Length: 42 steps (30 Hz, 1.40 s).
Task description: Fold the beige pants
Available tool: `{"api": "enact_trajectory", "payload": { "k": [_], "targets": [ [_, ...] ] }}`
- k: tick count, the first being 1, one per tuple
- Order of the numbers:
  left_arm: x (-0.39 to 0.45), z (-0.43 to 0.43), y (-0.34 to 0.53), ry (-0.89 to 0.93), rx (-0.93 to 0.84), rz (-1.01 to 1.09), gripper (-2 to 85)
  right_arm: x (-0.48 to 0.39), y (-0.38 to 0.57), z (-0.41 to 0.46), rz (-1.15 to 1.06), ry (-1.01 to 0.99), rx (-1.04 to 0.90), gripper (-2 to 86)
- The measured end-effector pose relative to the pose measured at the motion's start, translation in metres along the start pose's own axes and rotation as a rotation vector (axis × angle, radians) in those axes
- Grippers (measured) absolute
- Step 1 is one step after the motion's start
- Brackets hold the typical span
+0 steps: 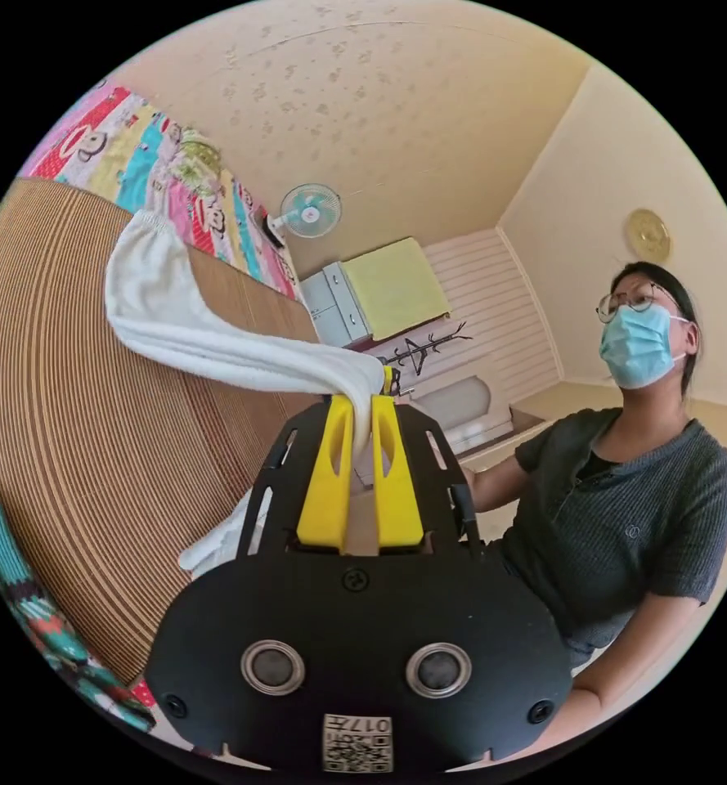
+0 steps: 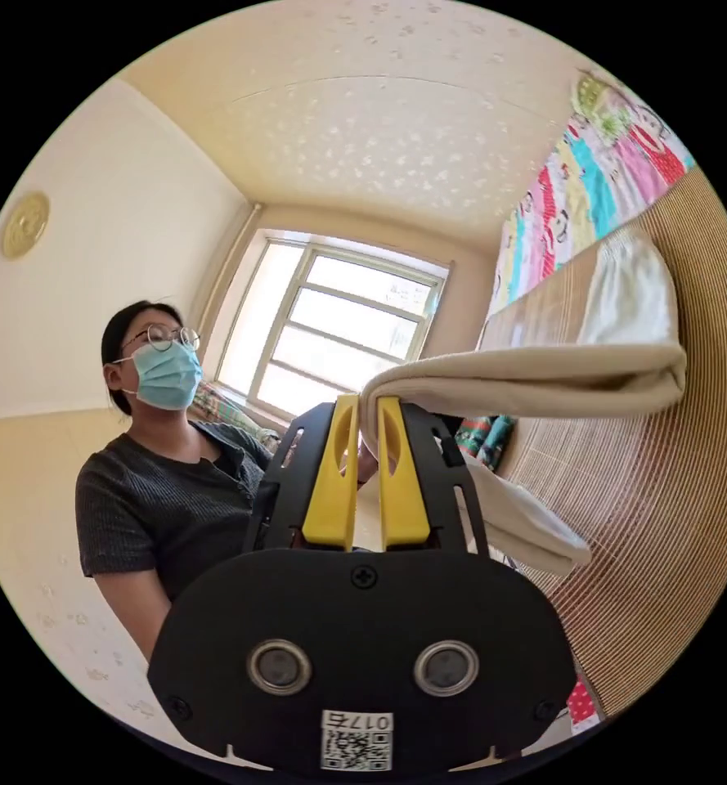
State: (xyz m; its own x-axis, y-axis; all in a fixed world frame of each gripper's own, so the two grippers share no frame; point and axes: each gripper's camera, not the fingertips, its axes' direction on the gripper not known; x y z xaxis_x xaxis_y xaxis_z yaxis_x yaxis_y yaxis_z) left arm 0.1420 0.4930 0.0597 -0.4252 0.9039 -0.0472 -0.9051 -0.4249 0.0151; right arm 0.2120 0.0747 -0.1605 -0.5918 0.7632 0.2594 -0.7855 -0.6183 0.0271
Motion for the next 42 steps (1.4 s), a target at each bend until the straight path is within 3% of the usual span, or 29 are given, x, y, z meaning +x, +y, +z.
{"api": "enact_trajectory", "payload": {
  "k": [8,11,14,18,25,31,33,35,38,42],
  "targets": [
    [0.237,-0.039,-0.031,-0.012,0.108,0.409,4.3,-0.240,-0.072,0.038,-0.429,-0.025,-0.085,1.0],
    [0.283,-0.054,-0.055,-0.021,0.188,0.448,4.5,-0.274,-0.106,0.049,-0.430,0.036,-0.074,0.8],
    [0.291,-0.057,-0.082,-0.140,0.239,0.382,4.7,-0.254,-0.143,0.054,-0.316,0.168,-0.054,0.7],
    [0.214,-0.034,-0.134,-0.364,0.227,0.186,4.8,-0.173,-0.185,0.058,-0.118,0.335,-0.062,0.7],
    [0.014,0.003,-0.197,-0.476,0.137,-0.077,4.8,-0.020,-0.222,0.060,0.127,0.537,-0.129,1.0],
    [-0.101,0.042,-0.109,-0.458,-0.039,-0.262,5.0,0.007,-0.098,0.048,0.154,0.521,-0.155,2.7],
    [-0.132,0.053,-0.043,-0.370,-0.074,-0.375,5.1,0.016,-0.039,0.042,0.230,0.510,-0.157,3.6],
    [-0.156,0.061,0.005,-0.343,-0.119,-0.501,5.6,0.043,0.041,0.038,0.442,0.524,-0.155,5.7],
    [-0.197,0.059,0.061,-0.433,-0.238,-0.726,8.3,0.076,0.123,0.033,0.732,0.573,-0.142,9.7],
    [-0.240,0.021,0.057,-0.369,-0.177,-0.785,12.3,0.080,0.140,0.015,0.765,0.519,0.057,12.8]
  ]
}}
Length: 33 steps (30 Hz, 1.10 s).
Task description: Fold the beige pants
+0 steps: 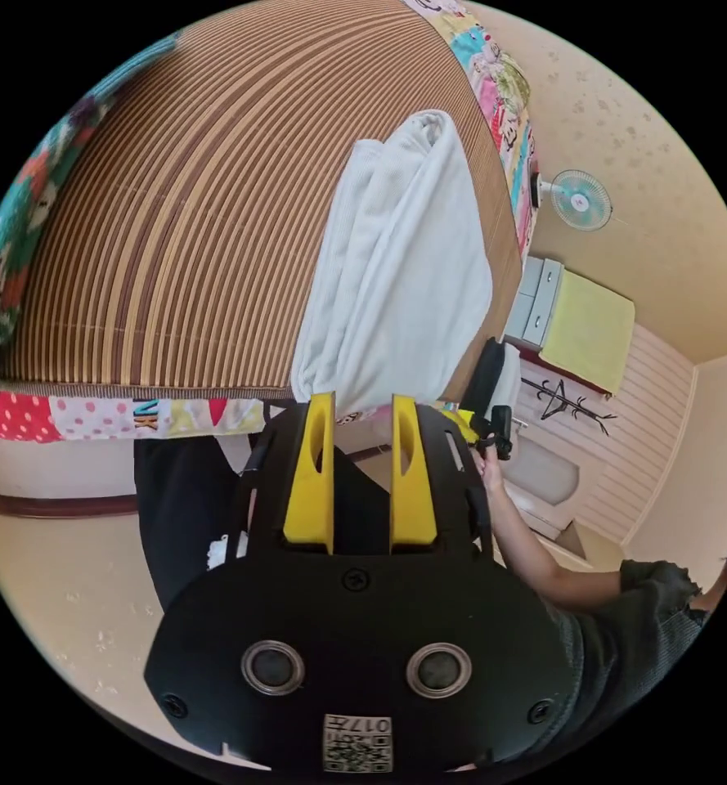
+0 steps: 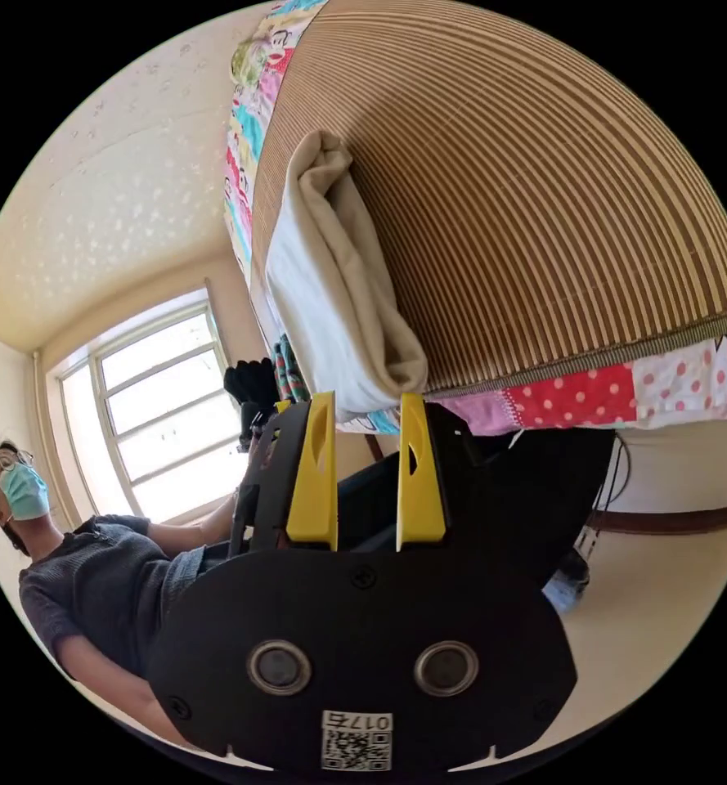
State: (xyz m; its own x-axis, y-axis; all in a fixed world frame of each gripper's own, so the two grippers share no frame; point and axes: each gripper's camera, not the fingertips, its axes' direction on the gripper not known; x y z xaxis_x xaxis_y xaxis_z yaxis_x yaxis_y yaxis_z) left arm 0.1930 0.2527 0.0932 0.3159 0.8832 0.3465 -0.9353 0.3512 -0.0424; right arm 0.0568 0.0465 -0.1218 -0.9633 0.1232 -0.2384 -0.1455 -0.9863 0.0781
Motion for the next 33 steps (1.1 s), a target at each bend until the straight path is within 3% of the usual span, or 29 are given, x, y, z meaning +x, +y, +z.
{"api": "enact_trajectory", "payload": {
  "k": [5,10,13,16,18,25,33],
  "targets": [
    [0.009,-0.041,-0.099,-0.039,0.050,0.130,18.1,-0.030,-0.076,0.003,-0.092,-0.015,0.056,20.3],
    [0.007,-0.044,-0.199,-0.047,-0.010,0.176,19.9,-0.064,-0.146,0.050,-0.158,0.023,-0.110,23.6],
    [0.009,-0.027,-0.233,-0.006,-0.098,0.207,17.9,-0.075,-0.161,0.100,-0.173,-0.089,-0.264,22.3],
    [0.004,-0.016,-0.242,-0.023,-0.094,0.119,15.0,-0.086,-0.152,0.119,-0.143,-0.010,-0.280,16.9],
    [0.006,-0.021,-0.236,-0.049,-0.051,0.115,13.0,-0.089,-0.140,0.114,-0.139,-0.066,-0.264,15.0],
    [0.046,-0.015,-0.201,0.057,-0.172,0.195,11.4,-0.117,-0.057,0.029,-0.196,-0.167,-0.220,10.2],
    [0.257,0.123,-0.176,0.127,-0.289,0.422,11.2,-0.162,-0.001,-0.201,-0.295,-0.105,-0.055,7.9]
  ]
}}
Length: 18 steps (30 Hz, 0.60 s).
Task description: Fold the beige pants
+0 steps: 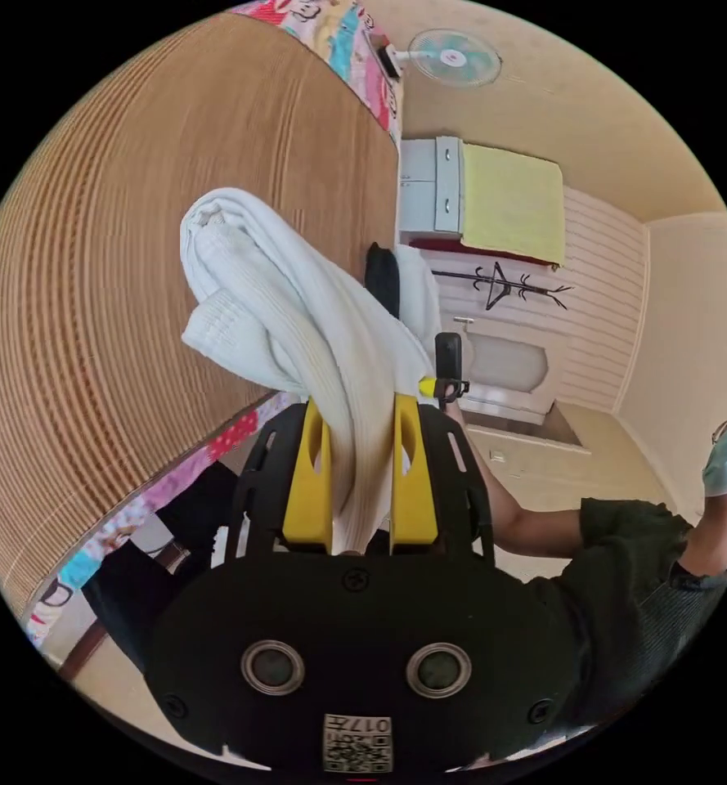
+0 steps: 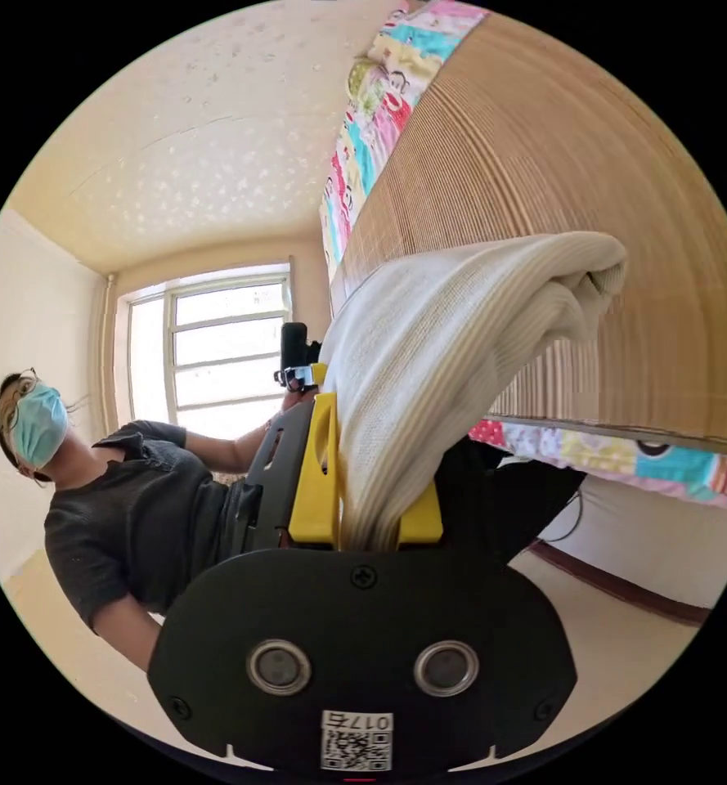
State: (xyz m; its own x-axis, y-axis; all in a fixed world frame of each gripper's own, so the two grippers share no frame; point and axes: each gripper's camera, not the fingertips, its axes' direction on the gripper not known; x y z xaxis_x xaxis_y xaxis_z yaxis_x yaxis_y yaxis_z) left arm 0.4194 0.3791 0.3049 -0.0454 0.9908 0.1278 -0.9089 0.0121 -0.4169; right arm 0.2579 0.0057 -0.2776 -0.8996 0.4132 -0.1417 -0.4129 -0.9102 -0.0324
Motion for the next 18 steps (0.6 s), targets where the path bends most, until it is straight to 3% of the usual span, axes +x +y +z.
{"api": "enact_trajectory", "payload": {
  "k": [4,7,10,14,16,18],
  "targets": [
    [0.101,0.090,-0.068,0.062,0.005,0.177,11.2,-0.086,0.010,-0.139,-0.175,0.202,0.062,8.3],
    [0.168,0.172,-0.127,0.121,0.014,0.276,11.4,-0.115,0.002,-0.218,-0.172,0.358,0.056,9.6],
    [0.202,0.269,-0.188,0.091,-0.035,0.293,12.3,-0.092,-0.016,-0.269,-0.009,0.542,0.028,12.5],
    [0.183,0.408,-0.256,-0.136,-0.184,0.152,11.6,-0.003,-0.011,-0.285,0.491,0.828,0.195,15.3],
    [0.156,0.455,-0.266,-0.230,-0.291,0.066,10.6,0.021,0.002,-0.264,0.578,0.844,0.309,15.3],
    [0.128,0.481,-0.262,-0.191,-0.368,0.024,10.9,0.025,0.012,-0.237,0.588,0.908,0.387,15.2]
  ]
}}
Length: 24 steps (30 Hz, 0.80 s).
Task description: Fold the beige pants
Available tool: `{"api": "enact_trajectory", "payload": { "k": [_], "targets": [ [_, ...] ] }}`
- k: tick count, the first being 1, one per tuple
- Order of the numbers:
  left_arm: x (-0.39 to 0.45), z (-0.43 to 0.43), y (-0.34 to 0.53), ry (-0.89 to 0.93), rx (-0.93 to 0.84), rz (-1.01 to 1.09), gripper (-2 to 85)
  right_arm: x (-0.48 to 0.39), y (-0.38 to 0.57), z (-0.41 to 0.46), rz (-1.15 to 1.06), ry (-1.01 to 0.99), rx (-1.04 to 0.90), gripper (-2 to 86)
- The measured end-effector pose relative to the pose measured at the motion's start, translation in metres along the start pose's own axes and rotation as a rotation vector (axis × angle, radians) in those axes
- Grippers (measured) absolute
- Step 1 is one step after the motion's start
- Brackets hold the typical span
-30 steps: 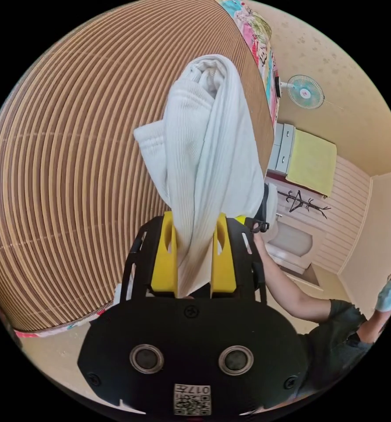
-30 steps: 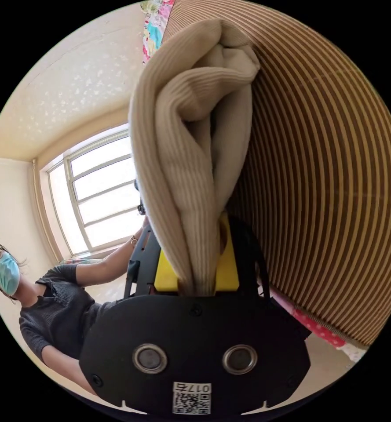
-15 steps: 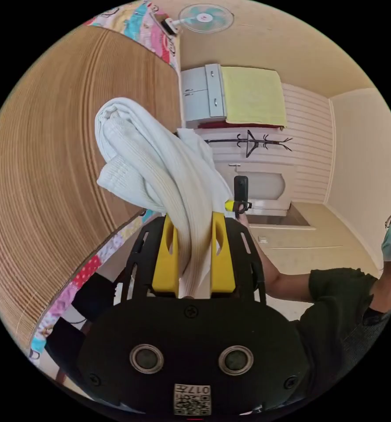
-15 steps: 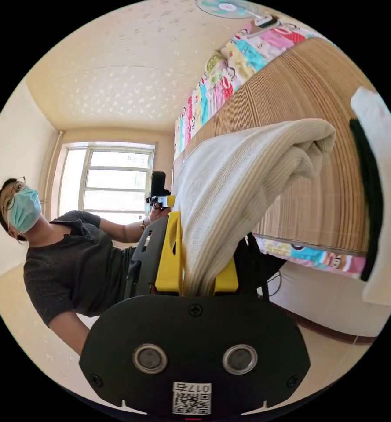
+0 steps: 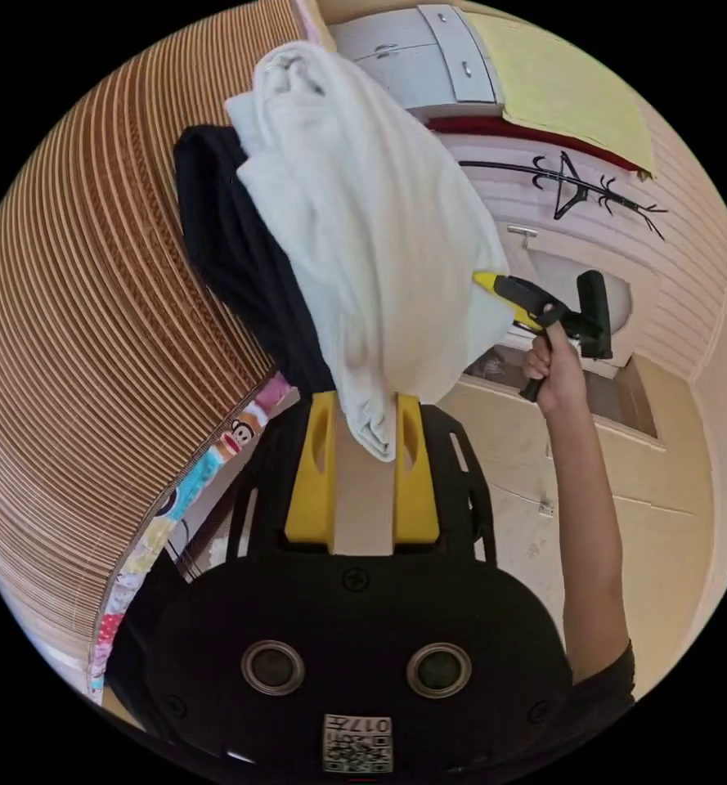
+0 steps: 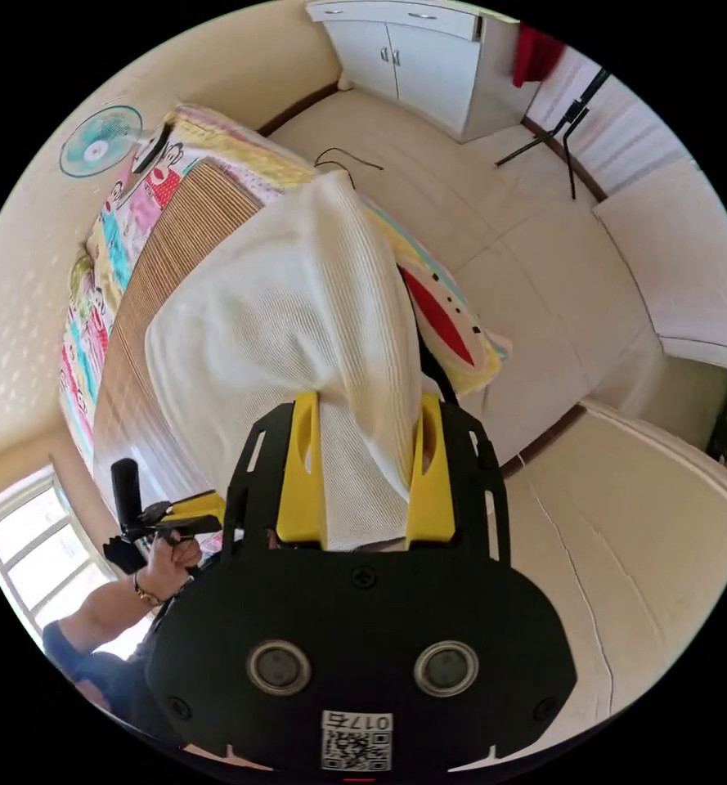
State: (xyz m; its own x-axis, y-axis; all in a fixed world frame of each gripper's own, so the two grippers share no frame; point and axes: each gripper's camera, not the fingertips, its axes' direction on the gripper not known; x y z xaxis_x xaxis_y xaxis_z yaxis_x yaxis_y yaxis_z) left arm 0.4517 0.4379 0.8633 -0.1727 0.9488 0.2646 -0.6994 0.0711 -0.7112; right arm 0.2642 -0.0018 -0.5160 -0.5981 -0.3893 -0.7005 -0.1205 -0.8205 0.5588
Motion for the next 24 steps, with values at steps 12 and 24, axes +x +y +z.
{"api": "enact_trajectory", "payload": {
  "k": [12,24],
  "targets": [
    [-0.217,-0.143,0.212,-0.546,-0.140,-0.277,7.4,-0.120,0.244,-0.023,0.014,0.209,0.613,8.0],
    [-0.305,-0.207,0.677,-0.488,0.338,-1.094,1.1,-0.298,0.378,0.058,-0.231,-0.423,0.483,1.1]
  ]
}}
